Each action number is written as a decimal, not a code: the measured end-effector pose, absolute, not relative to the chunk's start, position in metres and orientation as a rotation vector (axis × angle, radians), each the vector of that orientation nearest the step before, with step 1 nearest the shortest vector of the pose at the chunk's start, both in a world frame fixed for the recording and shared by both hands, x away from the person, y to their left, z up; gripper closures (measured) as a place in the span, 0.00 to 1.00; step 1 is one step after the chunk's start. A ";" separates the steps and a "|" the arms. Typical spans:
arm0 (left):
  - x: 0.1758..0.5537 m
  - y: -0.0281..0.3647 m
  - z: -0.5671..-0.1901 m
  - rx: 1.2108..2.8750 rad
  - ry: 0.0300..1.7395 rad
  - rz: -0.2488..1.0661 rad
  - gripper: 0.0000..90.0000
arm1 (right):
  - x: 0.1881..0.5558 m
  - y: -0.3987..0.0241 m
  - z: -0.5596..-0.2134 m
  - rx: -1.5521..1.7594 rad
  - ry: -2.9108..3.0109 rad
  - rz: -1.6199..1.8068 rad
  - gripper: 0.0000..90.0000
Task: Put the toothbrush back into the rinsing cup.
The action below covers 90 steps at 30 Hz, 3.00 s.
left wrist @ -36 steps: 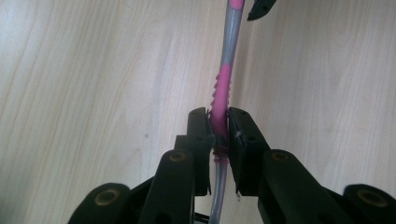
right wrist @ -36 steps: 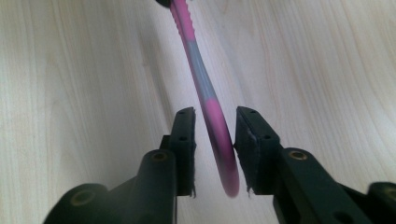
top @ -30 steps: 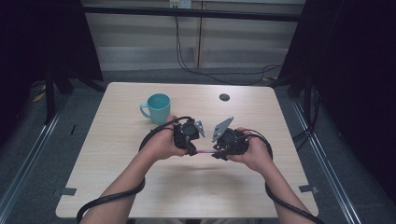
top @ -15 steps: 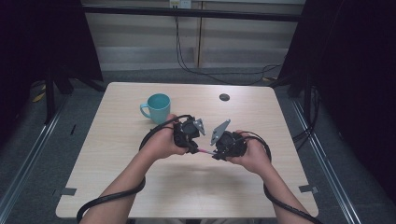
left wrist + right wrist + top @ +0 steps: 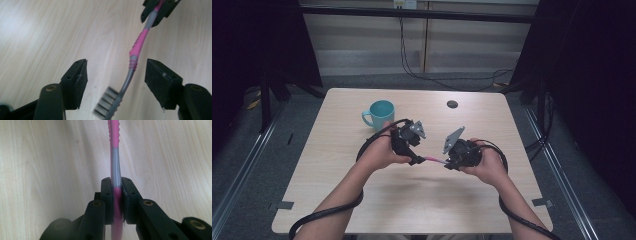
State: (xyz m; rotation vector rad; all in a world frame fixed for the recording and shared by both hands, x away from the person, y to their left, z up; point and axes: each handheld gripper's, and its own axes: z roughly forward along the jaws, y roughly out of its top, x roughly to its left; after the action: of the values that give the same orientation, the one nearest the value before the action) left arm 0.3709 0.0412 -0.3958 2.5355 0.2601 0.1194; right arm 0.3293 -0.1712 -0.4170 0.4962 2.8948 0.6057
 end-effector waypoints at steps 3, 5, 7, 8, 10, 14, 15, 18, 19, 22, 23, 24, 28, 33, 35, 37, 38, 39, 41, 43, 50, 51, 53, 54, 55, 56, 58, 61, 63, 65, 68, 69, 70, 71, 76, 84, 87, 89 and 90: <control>0.373 0.046 -0.396 2.518 0.287 0.108 0.37 | 0.329 -0.176 -0.417 0.518 2.887 0.601 0.91; 0.375 0.051 -0.397 2.512 0.314 0.108 0.36 | 0.329 -0.179 -0.417 0.535 2.876 0.605 0.91; 0.375 0.054 -0.397 2.506 0.328 0.111 0.35 | 0.329 -0.183 -0.416 0.542 2.871 0.605 0.91; 0.375 0.055 -0.397 2.505 0.327 0.112 0.35 | 0.329 -0.184 -0.416 0.542 2.867 0.610 0.91; 0.375 0.059 -0.396 2.493 0.338 0.107 0.35 | 0.329 -0.189 -0.415 0.560 2.864 0.606 0.90; 0.378 0.067 -0.397 2.487 0.362 0.105 0.35 | 0.330 -0.200 -0.414 0.589 2.843 0.621 0.90; 0.379 0.068 -0.398 2.485 0.363 0.102 0.35 | 0.330 -0.201 -0.414 0.603 2.841 0.627 0.90; 0.380 0.071 -0.401 2.464 0.404 0.086 0.34 | 0.331 -0.205 -0.414 0.620 2.830 0.652 0.90; 0.380 0.072 -0.402 2.461 0.403 0.080 0.34 | 0.331 -0.205 -0.414 0.637 2.823 0.657 0.90; 0.380 0.076 -0.405 2.467 0.420 0.060 0.35 | 0.332 -0.205 -0.416 0.656 2.821 0.687 0.90; 0.381 0.077 -0.406 2.462 0.427 0.059 0.35 | 0.332 -0.205 -0.416 0.664 2.815 0.694 0.90; 0.381 0.078 -0.407 2.456 0.434 0.057 0.35 | 0.332 -0.206 -0.416 0.679 2.815 0.694 0.90; 0.380 0.083 -0.409 2.438 0.454 0.053 0.35 | 0.333 -0.206 -0.417 0.726 2.800 0.740 0.90; 0.378 0.082 -0.412 2.425 0.459 0.049 0.35 | 0.334 -0.206 -0.415 0.767 2.776 0.795 0.90; 0.378 0.081 -0.412 2.420 0.458 0.041 0.35 | 0.334 -0.206 -0.414 0.777 2.759 0.829 0.90; 0.377 0.080 -0.413 2.409 0.469 0.032 0.36 | 0.335 -0.204 -0.413 0.784 2.746 0.838 0.90; 0.377 0.079 -0.413 2.406 0.472 0.029 0.36 | 0.334 -0.204 -0.413 0.794 2.738 0.850 0.90; 0.377 0.079 -0.413 2.401 0.469 0.024 0.36 | 0.334 -0.204 -0.412 0.808 2.731 0.851 0.90; 0.376 0.077 -0.413 2.384 0.482 0.018 0.36 | 0.335 -0.203 -0.412 0.810 2.723 0.878 0.90; 0.376 0.077 -0.414 2.373 0.483 0.010 0.37 | 0.335 -0.203 -0.412 0.829 2.707 0.888 0.90; 0.375 0.075 -0.416 2.340 0.511 -0.007 0.38 | 0.335 -0.200 -0.412 0.862 2.694 0.915 0.91; 0.375 0.074 -0.417 2.331 0.517 -0.014 0.39 | 0.335 -0.199 -0.413 0.865 2.694 0.918 0.91; 0.374 0.073 -0.417 2.321 0.527 -0.018 0.39 | 0.335 -0.198 -0.414 0.873 2.686 0.946 0.91; 0.374 0.072 -0.418 2.314 0.529 -0.020 0.39 | 0.335 -0.197 -0.415 0.872 2.695 0.951 0.91; 0.373 0.072 -0.418 2.309 0.528 -0.020 0.39 | 0.334 -0.196 -0.415 0.881 2.694 0.936 0.91; 0.373 0.072 -0.418 2.306 0.527 -0.023 0.40 | 0.334 -0.195 -0.416 0.867 2.694 0.945 0.91; 0.373 0.071 -0.418 2.304 0.531 -0.025 0.40 | 0.333 -0.194 -0.417 0.881 2.692 0.945 0.91; 0.374 0.071 -0.417 2.294 0.528 -0.027 0.40 | 0.333 -0.192 -0.418 0.884 2.683 0.972 0.91; 0.373 0.071 -0.416 2.282 0.532 -0.031 0.41 | 0.334 -0.191 -0.419 0.890 2.677 0.976 0.91; 0.374 0.070 -0.415 2.272 0.532 -0.033 0.42 | 0.334 -0.190 -0.419 0.887 2.676 0.984 0.91; 0.374 0.068 -0.414 2.260 0.540 -0.039 0.42 | 0.335 -0.188 -0.419 0.880 2.677 0.993 0.91; 0.374 0.068 -0.414 2.247 0.545 -0.046 0.42 | 0.334 -0.187 -0.419 0.885 2.673 1.002 0.91; 0.374 0.067 -0.414 2.242 0.550 -0.052 0.42 | 0.334 -0.186 -0.419 0.883 2.668 0.995 0.91; 0.374 0.067 -0.414 2.233 0.553 -0.056 0.42 | 0.334 -0.185 -0.420 0.882 2.667 1.017 0.91; 0.374 0.067 -0.414 2.217 0.554 -0.056 0.43 | 0.333 -0.183 -0.422 0.882 2.670 1.025 0.91; 0.375 0.066 -0.412 2.177 0.580 -0.075 0.45 | 0.333 -0.182 -0.425 0.893 2.662 1.043 0.90; 0.376 0.065 -0.413 2.161 0.591 -0.082 0.46 | 0.333 -0.180 -0.426 0.889 2.659 1.065 0.90; 0.376 0.066 -0.413 2.159 0.593 -0.084 0.47 | 0.332 -0.179 -0.427 0.888 2.659 1.067 0.90; 0.376 0.066 -0.413 2.154 0.594 -0.082 0.47 | 0.333 -0.178 -0.427 0.883 2.658 1.063 0.90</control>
State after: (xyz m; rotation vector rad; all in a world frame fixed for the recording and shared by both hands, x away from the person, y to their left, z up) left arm 0.3761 0.0660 -0.4129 2.1542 0.5936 -0.0816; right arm 0.3326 -0.1785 -0.4269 0.8826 2.6585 1.0629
